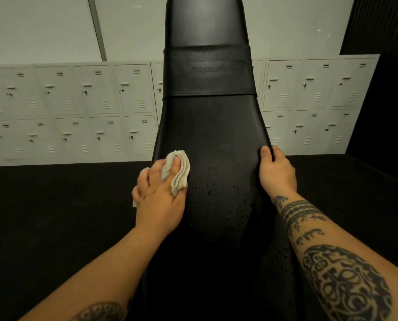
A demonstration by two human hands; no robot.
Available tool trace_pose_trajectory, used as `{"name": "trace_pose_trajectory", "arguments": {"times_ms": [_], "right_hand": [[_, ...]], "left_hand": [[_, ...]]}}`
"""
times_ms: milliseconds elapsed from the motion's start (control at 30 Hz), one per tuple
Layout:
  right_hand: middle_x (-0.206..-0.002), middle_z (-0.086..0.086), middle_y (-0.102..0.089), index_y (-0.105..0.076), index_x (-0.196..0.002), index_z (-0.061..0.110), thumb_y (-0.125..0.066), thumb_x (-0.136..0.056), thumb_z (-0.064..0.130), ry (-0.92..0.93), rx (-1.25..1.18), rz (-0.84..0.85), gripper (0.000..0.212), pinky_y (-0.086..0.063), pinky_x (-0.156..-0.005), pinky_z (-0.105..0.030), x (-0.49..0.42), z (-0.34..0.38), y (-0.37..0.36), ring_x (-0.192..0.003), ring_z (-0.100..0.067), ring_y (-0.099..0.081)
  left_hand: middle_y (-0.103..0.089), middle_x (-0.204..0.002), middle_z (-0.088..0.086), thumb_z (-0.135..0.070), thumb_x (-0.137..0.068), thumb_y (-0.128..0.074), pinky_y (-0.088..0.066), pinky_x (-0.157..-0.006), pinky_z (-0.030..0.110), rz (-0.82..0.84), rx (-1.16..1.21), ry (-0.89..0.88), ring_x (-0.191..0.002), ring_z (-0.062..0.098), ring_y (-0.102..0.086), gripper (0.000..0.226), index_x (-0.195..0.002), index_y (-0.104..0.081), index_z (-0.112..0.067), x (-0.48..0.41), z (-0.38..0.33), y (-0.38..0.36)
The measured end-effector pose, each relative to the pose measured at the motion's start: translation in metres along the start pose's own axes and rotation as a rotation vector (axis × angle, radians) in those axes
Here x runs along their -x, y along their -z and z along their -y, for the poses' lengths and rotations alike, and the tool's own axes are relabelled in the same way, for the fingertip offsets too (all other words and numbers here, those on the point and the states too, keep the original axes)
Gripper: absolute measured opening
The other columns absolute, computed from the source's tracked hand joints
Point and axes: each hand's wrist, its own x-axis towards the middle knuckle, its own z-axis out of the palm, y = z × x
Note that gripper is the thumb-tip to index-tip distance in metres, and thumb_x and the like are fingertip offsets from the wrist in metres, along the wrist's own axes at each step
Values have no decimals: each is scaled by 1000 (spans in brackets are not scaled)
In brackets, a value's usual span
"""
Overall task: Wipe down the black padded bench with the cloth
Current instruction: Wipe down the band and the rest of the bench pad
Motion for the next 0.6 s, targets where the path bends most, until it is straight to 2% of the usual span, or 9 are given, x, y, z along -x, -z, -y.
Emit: {"name": "trace_pose_trajectory", "arguments": {"times_ms": [67,100,200,267,367,467,600], "right_hand": [[-149,-4,-48,-37,-151,31,-32,-101,61,12,4,-13,59,-34,-109,-43,-2,-2,-1,-136,-31,-44],[-149,-5,-49,-38,-151,31,-32,-100,61,18,8,-22,59,-34,-109,-43,-2,-3,-1,-135,-32,-44],[-146,-6,-51,-37,-151,30,-33,-99,64,41,43,-37,63,-36,-107,-43,-1,-5,-4,-132,-33,-47],[-142,-7,-54,-35,-152,29,-37,-96,67,73,72,-50,68,-39,-104,-44,2,-6,-6,-129,-33,-50],[-127,1,-61,-38,-146,31,-47,-85,77,122,78,-57,78,-45,-94,-41,9,-6,-7,-118,-28,-57],[-115,7,-59,-40,-142,31,-51,-82,79,126,75,-42,78,-44,-88,-37,12,-5,-6,-115,-27,-58],[-127,1,-61,-34,-149,30,-47,-83,79,118,80,-25,83,-46,-97,-42,12,-6,-5,-120,-28,-57]], "left_hand": [[-3,-154,-16,-50,-102,-46,-16,-122,56,-12,149,161,-146,32,-11,59,-139,-1,-61,-21,-19,8],[1,-158,-17,-51,-103,-45,-15,-122,59,-22,156,181,-149,34,-7,59,-138,2,-61,-34,-26,11],[19,-168,-10,-58,-103,-31,1,-123,62,-19,-92,51,-154,34,16,63,-156,4,-53,-69,-32,4],[24,-168,-9,-59,-103,-25,9,-122,62,-18,-164,7,-153,32,25,64,-158,6,-50,-82,-34,-5],[19,-170,-10,-58,-103,-19,12,-121,61,-35,-252,-135,-154,27,26,63,-160,5,-47,-73,-35,-12],[12,-171,-14,-60,-100,-12,15,-122,54,-10,-258,-258,-154,19,24,63,-160,0,-48,-42,-24,-16],[13,-170,-18,-64,-96,-7,17,-123,48,70,-223,-285,-153,11,27,65,-159,-2,-51,-8,-6,-16]]}}
